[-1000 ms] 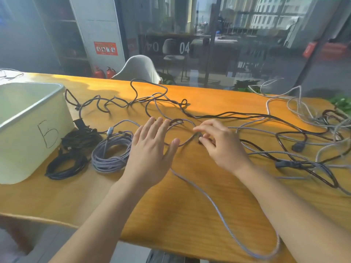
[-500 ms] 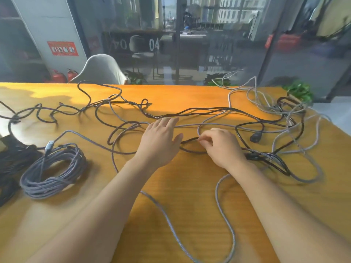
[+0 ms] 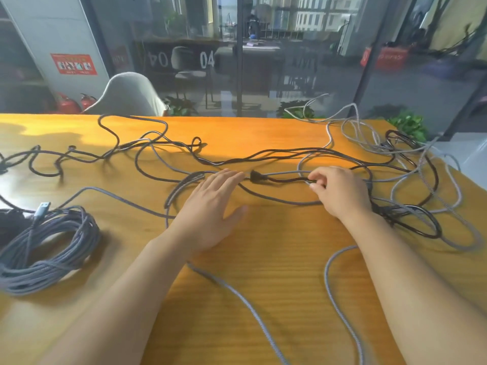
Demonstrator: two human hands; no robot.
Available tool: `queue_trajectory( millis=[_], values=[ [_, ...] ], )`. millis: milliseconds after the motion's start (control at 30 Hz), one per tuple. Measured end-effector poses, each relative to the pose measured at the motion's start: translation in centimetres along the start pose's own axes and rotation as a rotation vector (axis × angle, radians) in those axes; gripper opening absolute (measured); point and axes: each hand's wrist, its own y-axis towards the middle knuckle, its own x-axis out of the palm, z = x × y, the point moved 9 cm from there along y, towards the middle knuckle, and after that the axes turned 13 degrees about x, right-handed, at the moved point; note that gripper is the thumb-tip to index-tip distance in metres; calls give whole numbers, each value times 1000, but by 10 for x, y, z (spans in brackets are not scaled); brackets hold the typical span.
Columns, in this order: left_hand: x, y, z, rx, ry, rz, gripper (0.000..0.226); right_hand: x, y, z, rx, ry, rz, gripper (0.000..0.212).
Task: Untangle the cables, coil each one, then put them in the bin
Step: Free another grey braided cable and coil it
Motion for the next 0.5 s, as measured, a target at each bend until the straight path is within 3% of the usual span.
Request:
queue_trajectory(
  millis=[100, 200, 300, 367, 433, 500],
  values=[
    [-7, -1, -1, -5, -8, 42, 65, -4, 3, 8, 24, -18, 48, 19],
    [-21, -2, 0, -8, 35, 113, 58, -13, -8, -9, -67, 153, 53, 22],
    [-49, -6, 2, -20, 220, 260, 52, -15, -32, -43, -212, 331, -36, 30],
    [-64, -12, -10, -138, 293, 334, 54, -7, -51, -66, -300, 346, -139, 37],
    [-59, -19, -28, -284, 225, 279, 59, 3, -68, -85, -372, 366, -234, 45],
    [-33, -21, -36, -378, -4, 158, 61, 10, -78, -98, -414, 372, -280, 50]
  ],
)
